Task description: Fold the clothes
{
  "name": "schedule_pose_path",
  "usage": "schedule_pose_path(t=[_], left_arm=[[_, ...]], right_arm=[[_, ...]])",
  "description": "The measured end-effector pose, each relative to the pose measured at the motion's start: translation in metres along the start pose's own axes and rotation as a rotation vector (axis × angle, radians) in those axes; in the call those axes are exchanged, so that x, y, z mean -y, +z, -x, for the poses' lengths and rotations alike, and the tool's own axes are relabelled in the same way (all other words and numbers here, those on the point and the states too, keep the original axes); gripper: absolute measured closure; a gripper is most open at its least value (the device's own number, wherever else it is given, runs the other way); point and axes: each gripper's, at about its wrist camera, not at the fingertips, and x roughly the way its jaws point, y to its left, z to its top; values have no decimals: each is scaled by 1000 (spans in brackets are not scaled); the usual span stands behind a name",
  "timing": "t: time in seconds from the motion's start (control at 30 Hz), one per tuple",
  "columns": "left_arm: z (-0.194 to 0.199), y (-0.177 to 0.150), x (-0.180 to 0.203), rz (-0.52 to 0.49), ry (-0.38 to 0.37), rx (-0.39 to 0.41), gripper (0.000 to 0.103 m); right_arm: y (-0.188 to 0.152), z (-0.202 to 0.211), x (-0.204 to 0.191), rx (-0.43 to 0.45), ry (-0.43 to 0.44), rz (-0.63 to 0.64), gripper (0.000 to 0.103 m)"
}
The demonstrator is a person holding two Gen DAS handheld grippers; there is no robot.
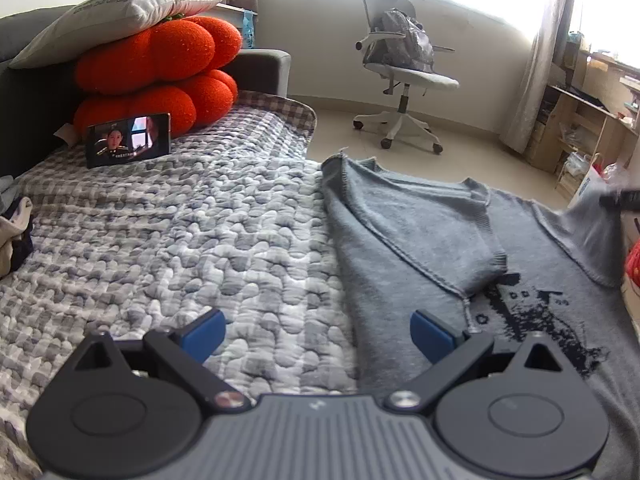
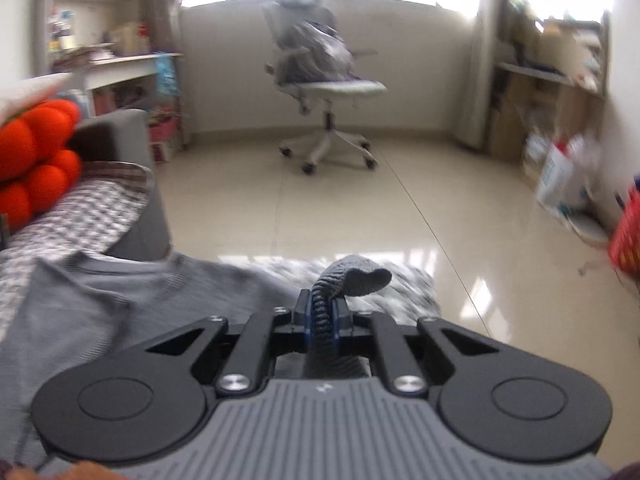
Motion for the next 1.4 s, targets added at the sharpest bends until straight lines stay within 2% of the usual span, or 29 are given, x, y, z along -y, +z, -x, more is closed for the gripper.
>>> schedule_pose_path(t=[0.23, 0.37, 0.43, 0.53, 0.6, 0.67, 0.73, 0.8, 0.9, 1.1, 1.27, 1.4], left_arm=[[-9, -2, -6, 1, 19, -13, 4], [-14, -3, -9, 19, 27, -19, 4], [-17, -4, -8, 27, 30, -26, 4], [-21, -5, -5, 28, 31, -30, 4], [-21, -6, -6, 31, 24, -27, 4], [-21, -5, -7, 39, 13, -22, 4], [-23, -2, -6, 49, -6, -21, 4], [-26, 4, 1, 59, -44, -23, 4], [-31, 17, 21, 48, -83, -21, 4], [-47, 33, 70, 34, -152, -97, 4], [-40, 25, 93, 73, -141, -120, 5], [-41, 20, 112, 58, -104, -135, 7]], right_arm=[[14, 23, -55, 60, 126, 75, 93], [25, 20, -95, 64, 213, 80, 94], [23, 12, -126, 47, 248, 123, 96], [8, -11, -172, -45, 329, 218, 97], [0, -18, -190, -81, 332, 279, 97], [-8, -10, -186, -55, 337, 307, 88], [-8, -3, -170, -55, 325, 267, 73], [-9, 5, -148, -65, 309, 219, 65], [-24, 25, -113, -92, 282, 171, 64], [-81, 73, -66, -114, 235, 145, 61], [-125, 106, -41, -115, 190, 142, 61], [-145, 128, -29, -87, 175, 115, 60]])
